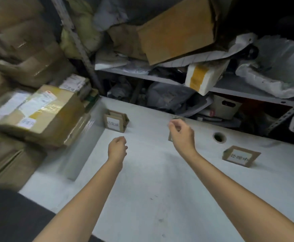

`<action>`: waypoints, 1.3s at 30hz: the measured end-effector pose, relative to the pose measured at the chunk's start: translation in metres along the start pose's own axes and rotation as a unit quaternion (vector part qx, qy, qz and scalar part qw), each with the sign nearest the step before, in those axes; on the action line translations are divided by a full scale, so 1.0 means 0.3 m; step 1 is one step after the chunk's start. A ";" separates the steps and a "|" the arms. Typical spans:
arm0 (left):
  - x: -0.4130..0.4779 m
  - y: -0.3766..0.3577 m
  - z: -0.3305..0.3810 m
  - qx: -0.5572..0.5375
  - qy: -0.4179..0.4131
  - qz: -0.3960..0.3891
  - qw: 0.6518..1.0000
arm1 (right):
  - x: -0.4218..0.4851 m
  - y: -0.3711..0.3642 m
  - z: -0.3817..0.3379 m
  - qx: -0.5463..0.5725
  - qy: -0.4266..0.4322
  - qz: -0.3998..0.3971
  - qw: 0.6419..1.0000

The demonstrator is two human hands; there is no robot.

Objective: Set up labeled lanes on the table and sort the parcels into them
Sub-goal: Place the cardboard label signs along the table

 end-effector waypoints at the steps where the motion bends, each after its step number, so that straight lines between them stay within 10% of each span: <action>1: 0.063 0.049 -0.006 0.007 -0.008 0.015 1.000 | 0.006 -0.090 0.009 0.007 -0.012 -0.009 1.000; 16: 0.673 0.154 -0.039 0.146 -0.091 -0.062 0.983 | 0.247 -0.867 0.225 -0.002 -0.176 0.043 0.983; 39: 0.490 0.126 0.055 -0.056 0.010 -0.166 0.984 | 0.112 -0.648 0.112 0.011 -0.162 0.105 0.981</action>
Point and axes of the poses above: each hand's wrist, its own x-axis towards the middle knuckle, its own y-axis out of the back of the hand, z = x × y, the point moved 1 cm from there along x, towards the middle knuckle, and after that the axes turned 12 degrees about x, right-handed, at the moved point
